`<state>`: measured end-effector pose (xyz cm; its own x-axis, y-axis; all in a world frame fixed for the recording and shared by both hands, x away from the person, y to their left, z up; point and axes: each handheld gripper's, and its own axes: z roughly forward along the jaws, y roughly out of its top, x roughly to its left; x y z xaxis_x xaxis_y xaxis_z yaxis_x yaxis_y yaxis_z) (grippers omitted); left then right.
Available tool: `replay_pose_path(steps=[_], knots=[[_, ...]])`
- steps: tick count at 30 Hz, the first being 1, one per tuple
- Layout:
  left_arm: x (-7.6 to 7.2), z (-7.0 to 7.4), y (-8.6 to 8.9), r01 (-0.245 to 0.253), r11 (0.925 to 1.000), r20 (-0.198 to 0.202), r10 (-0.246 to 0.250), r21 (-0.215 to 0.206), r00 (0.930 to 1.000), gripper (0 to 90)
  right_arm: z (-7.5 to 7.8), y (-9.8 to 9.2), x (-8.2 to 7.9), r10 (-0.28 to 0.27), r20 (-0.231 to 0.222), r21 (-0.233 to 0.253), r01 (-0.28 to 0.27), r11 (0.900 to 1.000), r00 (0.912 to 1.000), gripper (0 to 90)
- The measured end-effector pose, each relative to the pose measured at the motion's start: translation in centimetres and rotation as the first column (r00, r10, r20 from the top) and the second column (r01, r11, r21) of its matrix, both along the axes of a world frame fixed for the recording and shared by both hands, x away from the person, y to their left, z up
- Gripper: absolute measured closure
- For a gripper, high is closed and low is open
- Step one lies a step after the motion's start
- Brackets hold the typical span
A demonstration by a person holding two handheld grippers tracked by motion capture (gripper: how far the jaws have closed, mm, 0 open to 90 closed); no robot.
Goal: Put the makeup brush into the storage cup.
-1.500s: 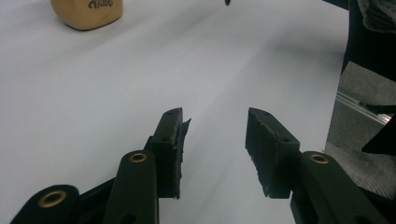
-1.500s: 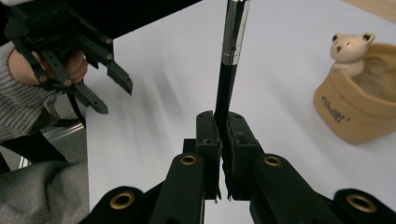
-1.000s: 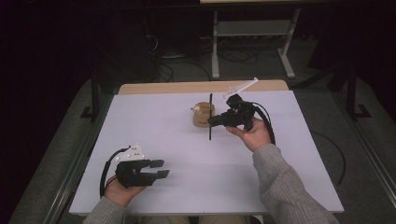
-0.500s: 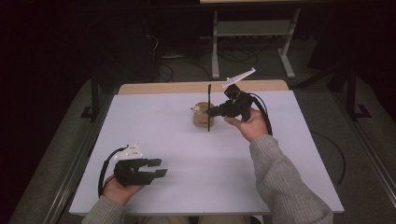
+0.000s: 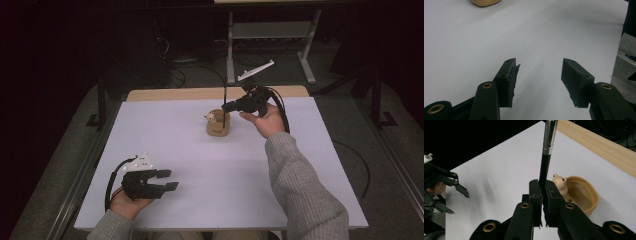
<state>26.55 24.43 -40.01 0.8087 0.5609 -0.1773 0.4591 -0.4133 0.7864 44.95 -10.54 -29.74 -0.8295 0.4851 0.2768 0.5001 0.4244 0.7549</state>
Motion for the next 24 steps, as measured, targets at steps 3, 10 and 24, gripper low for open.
replay_pose_path(steps=[3, 10, 24], knots=[[0.1, 0.1, 0.1, -0.001, 1.0, 0.001, 0.001, 0.006, 1.0, 44.6, 0.2, 0.0, 0.3, -0.002, 0.002, -0.003, 0.002, 1.0, 1.0, 84.6], [0.2, 0.1, 0.3, -0.009, 0.9999, 0.003, 0.009, 0.007, 1.0, 39.9, 1.4, 0.4, 1.5, -0.014, 0.021, -0.008, 0.014, 1.0, 0.9997, 84.6], [0.2, 0.1, 0.3, -0.017, 0.9998, -0.002, 0.017, 0.009, 0.9999, 35.7, 2.0, -0.1, 4.4, -0.096, 0.022, 0.071, 0.094, 0.993, 0.9951, 84.6]])
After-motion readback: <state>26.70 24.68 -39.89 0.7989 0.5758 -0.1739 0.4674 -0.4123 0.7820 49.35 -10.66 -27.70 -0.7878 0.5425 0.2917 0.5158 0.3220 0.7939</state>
